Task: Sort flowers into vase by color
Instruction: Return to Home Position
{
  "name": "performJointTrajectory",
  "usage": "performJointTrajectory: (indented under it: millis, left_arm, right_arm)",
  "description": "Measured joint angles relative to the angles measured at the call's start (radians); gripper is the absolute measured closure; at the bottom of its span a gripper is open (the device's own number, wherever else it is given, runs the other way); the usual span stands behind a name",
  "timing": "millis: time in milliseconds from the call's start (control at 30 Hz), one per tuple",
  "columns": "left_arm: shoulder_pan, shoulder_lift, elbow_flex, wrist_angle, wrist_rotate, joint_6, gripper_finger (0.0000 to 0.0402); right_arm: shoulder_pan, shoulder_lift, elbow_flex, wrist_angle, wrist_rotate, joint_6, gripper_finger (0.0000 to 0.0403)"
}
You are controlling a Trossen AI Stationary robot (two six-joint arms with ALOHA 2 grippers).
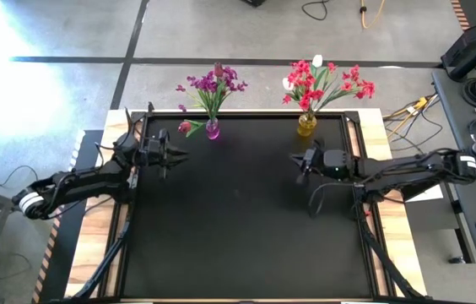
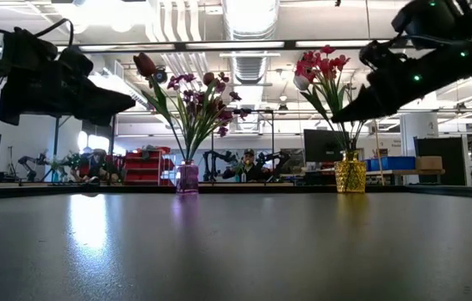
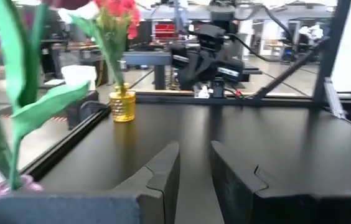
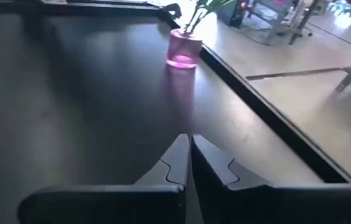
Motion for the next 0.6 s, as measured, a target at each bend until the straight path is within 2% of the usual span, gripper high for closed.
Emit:
performJointTrajectory:
  millis: [133, 267, 400, 600]
  left_arm:
    - [-0.038, 0.004, 0.0, -0.009, -0.094, -0.017, 0.0356]
    - [-0.142, 0.008, 0.0, -0.011, -0.231, -0.017, 0.0396]
    - [-0.284, 0.005, 0.0, -0.01, -0.365, -0.007, 0.0399]
    - [-0.46, 0.003, 0.0, -0.011, -0.522, -0.022, 0.0401]
  right_arm:
    - [0.035, -0.002, -0.055, 0.063, 0.008, 0.02, 0.0394]
    - [0.088, -0.002, -0.084, 0.099, 0.057, 0.034, 0.0394]
    - [0.148, -0.002, -0.089, 0.109, 0.085, 0.038, 0.0394]
    - [0.189, -0.029, -0.102, 0.131, 0.072, 0.0, 0.0394]
